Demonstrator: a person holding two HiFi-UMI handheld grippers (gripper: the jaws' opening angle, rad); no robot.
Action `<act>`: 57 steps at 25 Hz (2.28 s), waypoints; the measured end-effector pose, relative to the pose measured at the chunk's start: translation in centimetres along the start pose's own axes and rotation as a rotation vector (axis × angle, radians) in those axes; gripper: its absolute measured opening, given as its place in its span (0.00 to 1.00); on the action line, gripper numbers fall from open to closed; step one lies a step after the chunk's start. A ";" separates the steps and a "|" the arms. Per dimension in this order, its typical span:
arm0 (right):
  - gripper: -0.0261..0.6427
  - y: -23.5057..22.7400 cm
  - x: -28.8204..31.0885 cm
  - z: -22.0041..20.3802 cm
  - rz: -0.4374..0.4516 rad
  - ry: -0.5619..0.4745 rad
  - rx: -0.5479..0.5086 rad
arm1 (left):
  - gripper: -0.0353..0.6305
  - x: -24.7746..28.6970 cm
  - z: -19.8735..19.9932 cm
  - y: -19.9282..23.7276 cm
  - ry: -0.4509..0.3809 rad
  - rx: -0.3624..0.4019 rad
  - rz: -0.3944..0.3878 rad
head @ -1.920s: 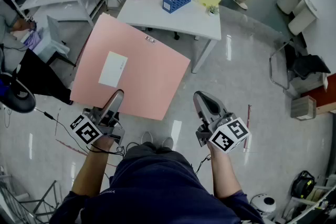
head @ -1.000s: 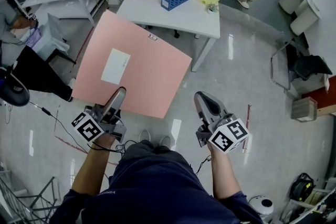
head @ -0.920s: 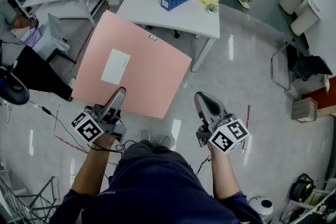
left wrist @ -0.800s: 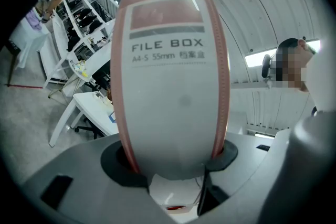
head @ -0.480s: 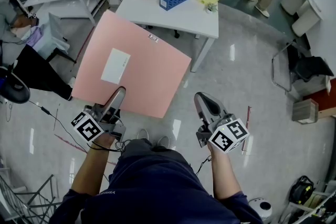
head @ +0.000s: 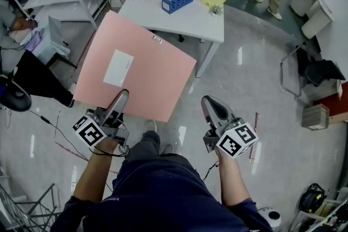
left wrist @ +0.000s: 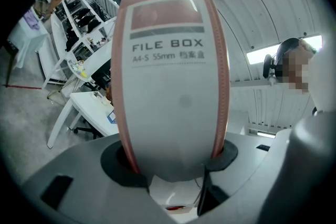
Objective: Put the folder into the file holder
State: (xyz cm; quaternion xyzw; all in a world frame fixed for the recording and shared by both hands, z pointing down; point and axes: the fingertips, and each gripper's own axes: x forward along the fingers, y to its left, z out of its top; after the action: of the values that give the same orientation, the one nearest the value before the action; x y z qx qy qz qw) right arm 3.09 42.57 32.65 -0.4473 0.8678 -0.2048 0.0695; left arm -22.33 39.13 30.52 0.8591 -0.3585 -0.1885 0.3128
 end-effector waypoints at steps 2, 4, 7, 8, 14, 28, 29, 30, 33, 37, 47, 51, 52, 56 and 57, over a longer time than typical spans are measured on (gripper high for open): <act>0.05 -0.4 0.1 0.1 0.000 -0.002 0.000 | 0.47 0.4 0.0 0.2 -0.002 0.004 0.001; 0.05 -0.6 0.2 0.1 -0.001 -0.003 -0.001 | 0.47 0.6 0.1 0.5 -0.004 0.006 0.002; 0.05 -1.2 0.8 0.2 -0.006 -0.001 -0.004 | 0.47 1.2 0.4 1.2 -0.009 0.002 0.003; 0.05 -1.5 1.1 0.3 -0.009 0.001 -0.003 | 0.47 1.5 0.6 1.5 -0.010 0.002 0.004; 0.05 -3.1 3.7 0.6 -0.019 0.013 0.007 | 0.47 3.6 1.5 3.9 0.000 -0.011 0.008; 0.05 -6.8 12.5 1.1 -0.041 0.038 0.025 | 0.47 9.4 5.0 10.9 0.031 -0.030 0.006; 0.05 -7.1 13.2 1.1 -0.044 0.041 0.026 | 0.47 9.9 5.2 11.5 0.033 -0.033 0.005; 0.05 -7.4 13.8 1.2 -0.048 0.044 0.028 | 0.47 10.3 5.4 12.0 0.035 -0.037 0.005; 0.05 -7.9 15.8 1.4 -0.050 0.050 0.029 | 0.47 11.3 6.2 13.6 0.039 -0.047 0.005; 0.05 -8.4 18.5 1.9 -0.053 0.056 0.030 | 0.47 12.6 7.6 15.6 0.043 -0.060 0.006; 0.05 -10.2 24.9 3.1 -0.088 0.060 0.034 | 0.47 16.4 11.3 20.8 0.064 -0.079 -0.007; 0.05 -10.9 27.1 3.8 -0.106 0.058 0.038 | 0.47 17.9 12.6 22.5 0.074 -0.086 -0.016; 0.05 -11.0 27.6 3.9 -0.106 0.056 0.035 | 0.47 18.2 12.9 22.9 0.075 -0.087 -0.018; 0.05 -11.7 29.5 4.2 -0.120 0.052 0.035 | 0.47 19.4 14.0 24.5 0.080 -0.090 -0.025; 0.05 -11.9 29.9 4.3 -0.125 0.050 0.039 | 0.47 19.7 14.2 24.9 0.081 -0.090 -0.027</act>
State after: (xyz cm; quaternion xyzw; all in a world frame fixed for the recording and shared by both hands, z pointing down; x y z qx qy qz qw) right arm -4.35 11.15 35.62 -0.4940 0.8355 -0.2367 0.0434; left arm -29.26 5.32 34.83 0.8559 -0.3248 -0.1736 0.3630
